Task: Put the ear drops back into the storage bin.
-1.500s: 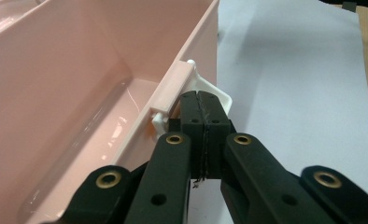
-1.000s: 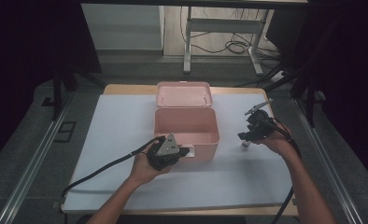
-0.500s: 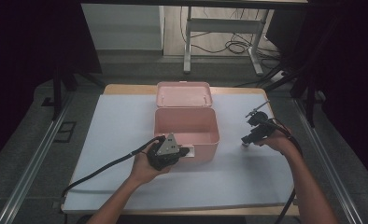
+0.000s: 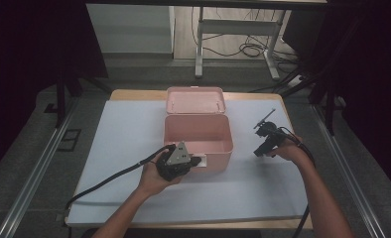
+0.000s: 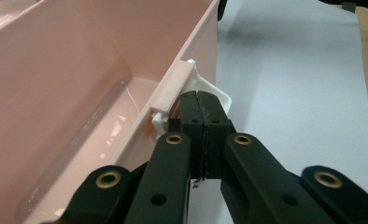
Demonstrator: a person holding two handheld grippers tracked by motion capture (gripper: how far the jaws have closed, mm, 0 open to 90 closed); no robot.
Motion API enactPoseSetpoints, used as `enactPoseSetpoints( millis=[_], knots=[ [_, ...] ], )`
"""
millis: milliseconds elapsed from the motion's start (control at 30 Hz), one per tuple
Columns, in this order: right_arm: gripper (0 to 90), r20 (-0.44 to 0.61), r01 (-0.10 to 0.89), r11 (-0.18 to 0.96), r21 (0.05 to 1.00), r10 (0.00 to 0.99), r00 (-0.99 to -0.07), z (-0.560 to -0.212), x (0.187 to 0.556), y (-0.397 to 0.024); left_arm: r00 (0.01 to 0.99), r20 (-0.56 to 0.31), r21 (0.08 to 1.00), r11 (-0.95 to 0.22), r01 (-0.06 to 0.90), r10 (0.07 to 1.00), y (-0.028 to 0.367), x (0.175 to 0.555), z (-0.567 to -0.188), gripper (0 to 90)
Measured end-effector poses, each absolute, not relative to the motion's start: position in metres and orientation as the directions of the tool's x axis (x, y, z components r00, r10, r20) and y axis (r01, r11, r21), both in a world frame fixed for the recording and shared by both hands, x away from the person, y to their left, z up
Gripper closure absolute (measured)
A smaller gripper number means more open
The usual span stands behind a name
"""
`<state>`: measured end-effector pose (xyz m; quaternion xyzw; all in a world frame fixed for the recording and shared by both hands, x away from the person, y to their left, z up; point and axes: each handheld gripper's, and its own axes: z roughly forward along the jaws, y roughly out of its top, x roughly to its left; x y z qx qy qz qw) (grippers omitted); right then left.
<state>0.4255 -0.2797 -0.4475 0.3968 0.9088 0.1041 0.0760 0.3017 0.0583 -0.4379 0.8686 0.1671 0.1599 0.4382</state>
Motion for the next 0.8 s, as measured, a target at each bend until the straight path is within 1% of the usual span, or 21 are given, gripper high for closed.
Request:
enactPoseSetpoints(
  millis=[100, 233, 433, 667, 800],
  knots=[
    [49.4, -0.066, 0.708, 0.669, 0.229, 0.736, -0.674, -0.45, 0.427, -0.278, 0.893, 0.132, 0.815, -0.56, 0.15, 0.43, 0.058, 0.302, -0.438, 90.0],
    [58.9, -0.082, 0.717, 0.662, 0.219, 0.745, -0.662, -0.452, 0.431, -0.278, 0.893, 0.132, 0.815, -0.56, 0.149, 0.43, 0.058, 0.301, -0.438, 90.0],
    [60.2, -0.055, 0.72, 0.659, 0.216, 0.745, -0.665, -0.451, 0.431, -0.282, 0.893, 0.132, 0.815, -0.559, 0.149, 0.431, 0.058, 0.302, -0.438, 90.0],
    [60.6, -0.065, 0.717, 0.668, 0.201, 0.739, -0.67, -0.449, 0.432, -0.281, 0.893, 0.132, 0.815, -0.56, 0.149, 0.43, 0.058, 0.302, -0.438, 90.0],
    [60.7, -0.058, 0.713, 0.664, 0.224, 0.739, -0.671, -0.436, 0.429, -0.283, 0.893, 0.133, 0.815, -0.56, 0.148, 0.429, 0.058, 0.302, -0.438, 90.0]
  ],
)
